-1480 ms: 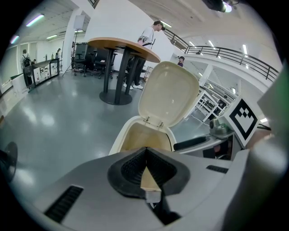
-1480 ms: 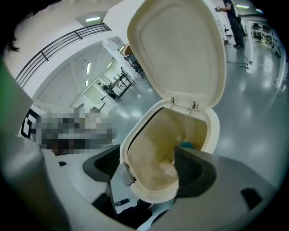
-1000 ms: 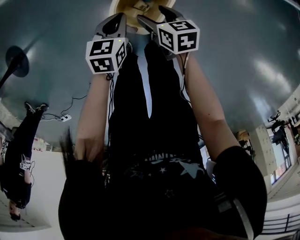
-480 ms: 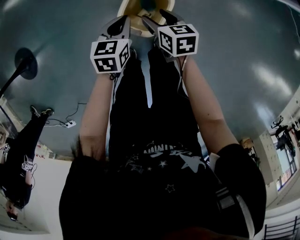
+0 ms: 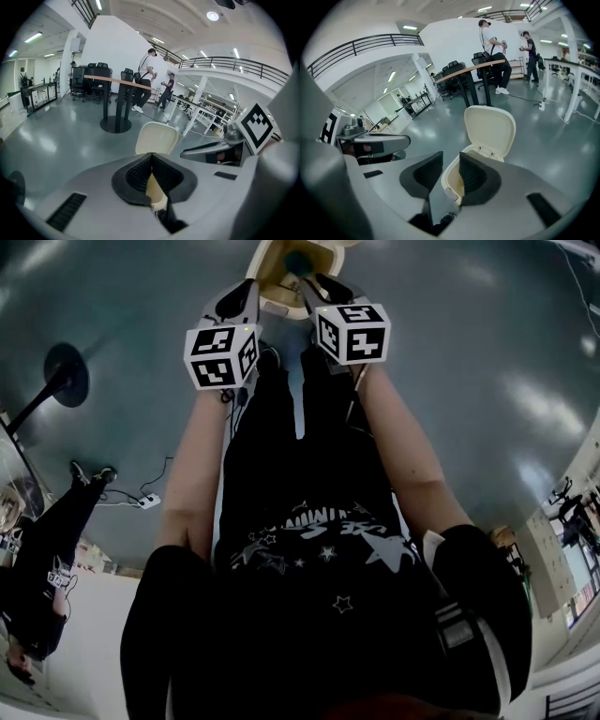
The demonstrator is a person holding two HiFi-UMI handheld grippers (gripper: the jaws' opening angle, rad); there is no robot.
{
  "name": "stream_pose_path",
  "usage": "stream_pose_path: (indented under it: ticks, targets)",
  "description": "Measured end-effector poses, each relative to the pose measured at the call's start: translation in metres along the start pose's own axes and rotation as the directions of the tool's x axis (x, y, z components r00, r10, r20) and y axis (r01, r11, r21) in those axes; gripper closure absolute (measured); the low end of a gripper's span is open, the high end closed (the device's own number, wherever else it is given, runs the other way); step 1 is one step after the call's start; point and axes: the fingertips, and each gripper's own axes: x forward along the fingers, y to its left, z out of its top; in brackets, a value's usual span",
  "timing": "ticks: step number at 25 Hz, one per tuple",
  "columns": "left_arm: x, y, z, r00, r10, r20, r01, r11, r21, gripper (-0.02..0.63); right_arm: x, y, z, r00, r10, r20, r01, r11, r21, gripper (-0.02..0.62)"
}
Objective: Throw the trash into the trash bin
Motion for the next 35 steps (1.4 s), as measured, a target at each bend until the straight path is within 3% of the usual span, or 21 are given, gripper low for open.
stream_pose_path:
  ticks: [12,18,24,35]
  targets:
    - [-0.045,-0.015,0.019,0.999,-0.036,0.020,0.035,0.999,0.042,0.595,-0.040,0.013,0.048,0.986,-0.090,0.138,0.089,0.996,0.020,0.584]
    - [-0.065,-0.024,0.035,0.996,-0.076,0.044,0.073,0.995,0.068,0.595,-0.065,0.035,0.069,0.970,0.043,0.239,-0.068,0.993,0.097,0.589]
    - [-0.091,-0.020,0.051,0.991,-0.103,0.084,0.097,0.993,0.064,0.595,-0.091,0.032,0.080,0.958,-0.017,0.286,-0.022,0.991,0.130,0.589]
    - [-0.124,-0.033,0.071,0.968,-0.206,0.143,0.191,0.975,0.112,0.595,-0.133,0.056,0.075,0.945,-0.084,0.315,0.075,0.996,0.038,0.589]
